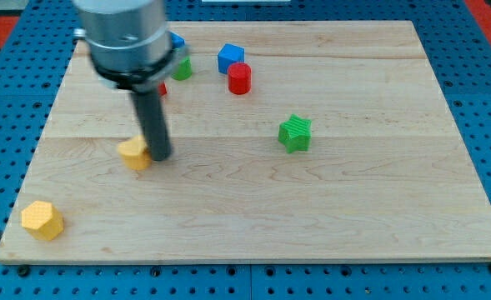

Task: Push the green star towards the bottom left

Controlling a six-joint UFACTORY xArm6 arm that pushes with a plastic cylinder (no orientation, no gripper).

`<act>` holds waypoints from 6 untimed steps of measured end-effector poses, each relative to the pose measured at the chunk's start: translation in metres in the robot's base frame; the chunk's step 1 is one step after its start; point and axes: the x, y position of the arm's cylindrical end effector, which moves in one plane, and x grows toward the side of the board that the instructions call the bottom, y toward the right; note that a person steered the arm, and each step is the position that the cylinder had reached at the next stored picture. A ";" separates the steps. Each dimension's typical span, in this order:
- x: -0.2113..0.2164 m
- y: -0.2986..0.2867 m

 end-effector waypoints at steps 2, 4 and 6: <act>-0.002 -0.040; -0.057 0.170; -0.017 0.245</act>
